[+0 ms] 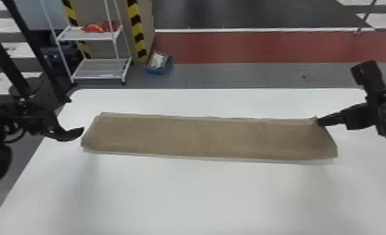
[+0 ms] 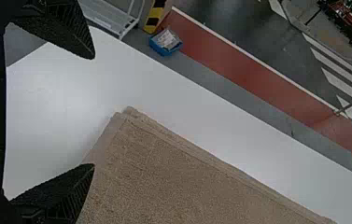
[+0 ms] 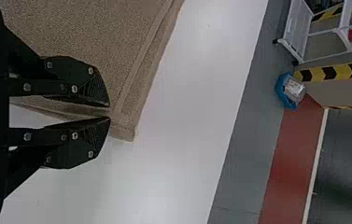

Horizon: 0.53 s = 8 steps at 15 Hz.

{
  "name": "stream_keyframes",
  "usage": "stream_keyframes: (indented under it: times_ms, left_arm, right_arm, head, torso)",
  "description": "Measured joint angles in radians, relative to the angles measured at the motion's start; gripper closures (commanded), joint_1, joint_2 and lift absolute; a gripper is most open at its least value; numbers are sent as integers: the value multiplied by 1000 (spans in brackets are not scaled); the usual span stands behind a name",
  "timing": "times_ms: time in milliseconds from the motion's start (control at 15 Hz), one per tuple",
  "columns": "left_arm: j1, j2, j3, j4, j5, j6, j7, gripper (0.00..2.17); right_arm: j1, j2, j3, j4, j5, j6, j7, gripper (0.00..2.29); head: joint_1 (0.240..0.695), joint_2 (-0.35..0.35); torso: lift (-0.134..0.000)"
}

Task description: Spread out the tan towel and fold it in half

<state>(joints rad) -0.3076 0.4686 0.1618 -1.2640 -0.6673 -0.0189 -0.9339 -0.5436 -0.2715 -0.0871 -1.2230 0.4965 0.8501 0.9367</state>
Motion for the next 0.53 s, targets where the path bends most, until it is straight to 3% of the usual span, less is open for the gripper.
stream_keyframes:
  times_ms: [267, 333, 400, 533]
  left_arm:
    - [5, 1, 2, 1, 1, -3, 4, 63]
    - [5, 1, 2, 1, 1, -3, 5, 63]
    - [5, 1, 2, 1, 1, -4, 6, 63]
    - [5, 1, 3, 0, 4, -4, 7, 60]
  right_arm:
    - [7, 4, 0, -22, -13, -40, 5, 923]
    - [5, 4, 4, -23, -9, -30, 14, 751]
    - [1, 2, 10, -22, -1, -14, 26, 390]
    - [3, -6, 20, -19, 9, 8, 37, 296]
  head:
    - [695, 67]
    - [695, 68]
    - [695, 69]
    - [695, 68]
  torso:
    - [-124]
    - [-124]
    - [-124]
    - [-124]
